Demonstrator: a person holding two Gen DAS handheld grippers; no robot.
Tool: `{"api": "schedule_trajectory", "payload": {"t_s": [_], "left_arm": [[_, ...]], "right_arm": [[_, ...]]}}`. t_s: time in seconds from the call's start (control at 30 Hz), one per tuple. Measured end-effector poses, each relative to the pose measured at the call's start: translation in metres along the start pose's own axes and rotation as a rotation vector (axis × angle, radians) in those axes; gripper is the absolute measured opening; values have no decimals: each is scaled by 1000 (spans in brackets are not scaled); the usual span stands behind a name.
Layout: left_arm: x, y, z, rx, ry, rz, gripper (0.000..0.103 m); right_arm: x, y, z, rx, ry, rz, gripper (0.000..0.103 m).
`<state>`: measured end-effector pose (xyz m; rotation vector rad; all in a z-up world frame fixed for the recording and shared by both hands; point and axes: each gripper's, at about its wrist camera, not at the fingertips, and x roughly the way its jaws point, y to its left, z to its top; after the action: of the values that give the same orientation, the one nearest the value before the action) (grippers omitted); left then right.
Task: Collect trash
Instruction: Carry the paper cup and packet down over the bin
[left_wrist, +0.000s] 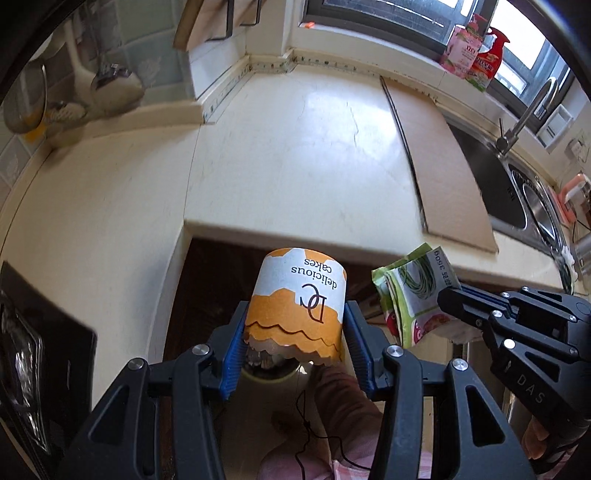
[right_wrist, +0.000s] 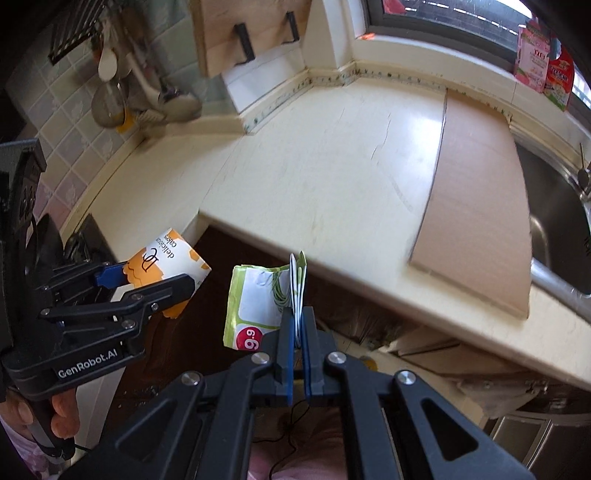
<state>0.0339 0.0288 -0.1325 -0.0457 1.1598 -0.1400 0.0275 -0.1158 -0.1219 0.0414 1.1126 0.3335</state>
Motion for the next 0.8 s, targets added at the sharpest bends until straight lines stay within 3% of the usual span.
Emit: {"api": "schedule_trajectory", "payload": {"t_s": [0.4, 0.8], "left_arm": [[61, 35, -70, -48, 96, 38, 48], [208, 72, -126, -59, 189, 84, 49]], "right_arm": [[74, 40, -63, -86, 138, -70, 3], [231, 19, -105, -66, 258, -54, 4]]}}
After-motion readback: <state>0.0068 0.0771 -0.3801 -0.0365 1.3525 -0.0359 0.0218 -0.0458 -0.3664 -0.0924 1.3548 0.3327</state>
